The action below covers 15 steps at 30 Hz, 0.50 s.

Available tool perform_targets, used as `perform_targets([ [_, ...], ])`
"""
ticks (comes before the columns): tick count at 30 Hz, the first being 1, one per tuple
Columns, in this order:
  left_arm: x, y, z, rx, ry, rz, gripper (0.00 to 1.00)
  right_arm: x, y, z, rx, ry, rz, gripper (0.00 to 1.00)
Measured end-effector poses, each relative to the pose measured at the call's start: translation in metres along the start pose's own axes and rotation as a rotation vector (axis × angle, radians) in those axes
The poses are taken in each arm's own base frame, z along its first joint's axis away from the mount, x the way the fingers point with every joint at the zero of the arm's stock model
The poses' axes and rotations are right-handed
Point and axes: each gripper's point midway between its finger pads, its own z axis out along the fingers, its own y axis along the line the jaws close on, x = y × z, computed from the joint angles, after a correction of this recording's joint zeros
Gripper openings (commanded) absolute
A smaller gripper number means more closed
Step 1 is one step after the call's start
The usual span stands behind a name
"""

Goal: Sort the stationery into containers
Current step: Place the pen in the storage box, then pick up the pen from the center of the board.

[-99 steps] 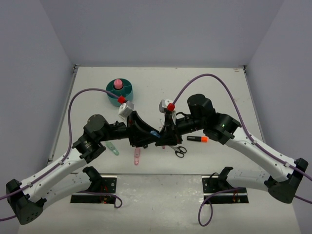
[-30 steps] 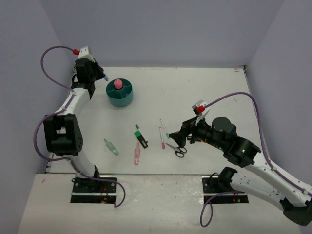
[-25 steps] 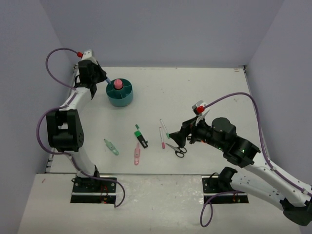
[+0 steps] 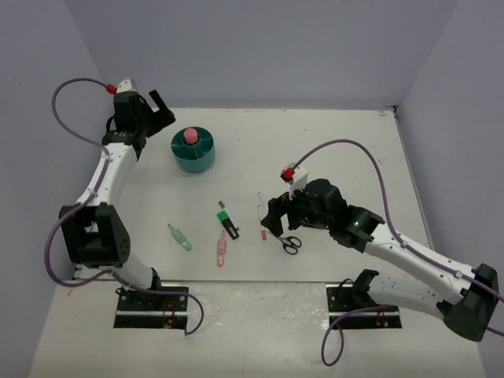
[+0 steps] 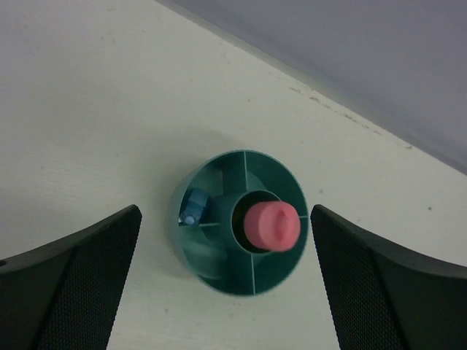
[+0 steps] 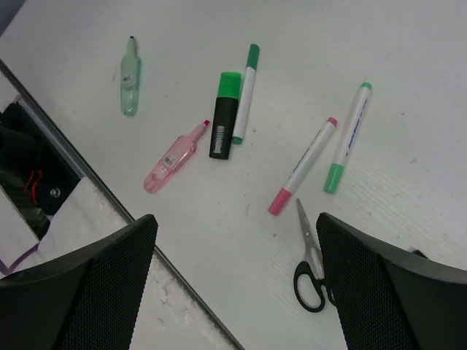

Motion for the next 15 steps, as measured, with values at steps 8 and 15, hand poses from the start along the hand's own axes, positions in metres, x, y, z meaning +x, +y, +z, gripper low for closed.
perform_targets([
  [8,-0.074,-0.036,-0.213,0.189,-0.358,-0.066,1.00,0.024,-0.003,0.052,0.097,0.203,0.077,0.62],
  [15,-0.039,-0.014,-0.286,0.217,-0.441,-0.012,1.00,0.027,0.029,0.102,0.136,0.308,0.029,0.51],
])
